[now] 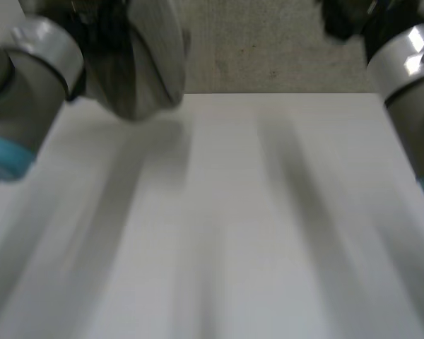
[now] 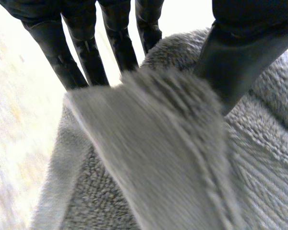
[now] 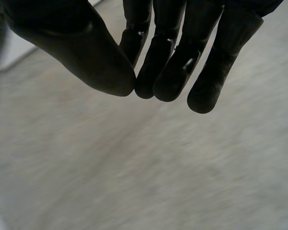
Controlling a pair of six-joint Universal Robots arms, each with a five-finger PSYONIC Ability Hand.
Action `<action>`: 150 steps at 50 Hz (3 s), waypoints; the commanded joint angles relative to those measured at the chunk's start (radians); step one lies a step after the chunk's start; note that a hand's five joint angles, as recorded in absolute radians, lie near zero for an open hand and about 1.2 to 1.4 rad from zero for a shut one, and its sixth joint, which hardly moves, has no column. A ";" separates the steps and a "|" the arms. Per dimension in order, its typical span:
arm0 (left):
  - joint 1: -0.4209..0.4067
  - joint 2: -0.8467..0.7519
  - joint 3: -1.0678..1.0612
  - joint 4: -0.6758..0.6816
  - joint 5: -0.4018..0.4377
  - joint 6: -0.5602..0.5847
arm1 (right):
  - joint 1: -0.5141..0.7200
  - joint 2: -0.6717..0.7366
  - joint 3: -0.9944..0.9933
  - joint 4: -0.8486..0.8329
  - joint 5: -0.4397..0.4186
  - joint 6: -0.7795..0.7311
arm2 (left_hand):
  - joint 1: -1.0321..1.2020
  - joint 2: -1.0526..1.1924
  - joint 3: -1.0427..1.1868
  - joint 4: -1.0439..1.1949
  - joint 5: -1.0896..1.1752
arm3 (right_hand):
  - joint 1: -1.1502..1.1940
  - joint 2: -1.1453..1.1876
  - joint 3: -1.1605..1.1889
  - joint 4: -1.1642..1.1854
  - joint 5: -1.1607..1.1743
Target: Fold the towel.
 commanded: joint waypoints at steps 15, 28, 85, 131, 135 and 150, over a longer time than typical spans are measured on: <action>-0.068 0.038 -0.613 0.216 0.057 0.007 | 0.000 0.081 0.296 0.154 -0.122 -0.024 | -0.128 -0.128 -0.136 -0.134 -0.307 | -0.270 -0.250 -0.245 -0.249 -0.267; -0.120 0.015 -0.603 0.223 0.044 0.010 | -0.025 0.095 0.306 0.166 -0.122 -0.024 | -0.671 -0.672 -0.679 -0.677 -0.851 | -0.745 -0.725 -0.721 -0.725 -0.743; -0.292 -0.349 -0.050 0.048 -0.071 -0.088 | -0.098 0.293 0.249 0.195 -0.084 -0.068 | 0.426 0.426 0.418 0.420 0.247 | -1.154 -1.134 -1.129 -1.133 -1.151; -0.108 -0.089 -0.573 0.115 -0.124 0.040 | 0.001 -0.091 0.394 0.663 -0.183 -0.245 | -0.733 -0.733 -0.741 -0.739 -0.912 | -0.913 -0.893 -0.888 -0.892 -0.910; -0.106 -0.132 -0.586 0.195 -0.122 0.121 | 0.043 -0.078 0.454 0.610 -0.183 -0.236 | -0.733 -0.733 -0.741 -0.739 -0.912 | -0.924 -0.904 -0.900 -0.904 -0.922; -0.145 -0.249 -0.587 0.219 0.027 0.151 | 0.035 0.063 0.510 0.242 -0.038 -0.223 | -0.710 -0.710 -0.718 -0.716 -0.889 | -0.951 -0.931 -0.926 -0.930 -0.948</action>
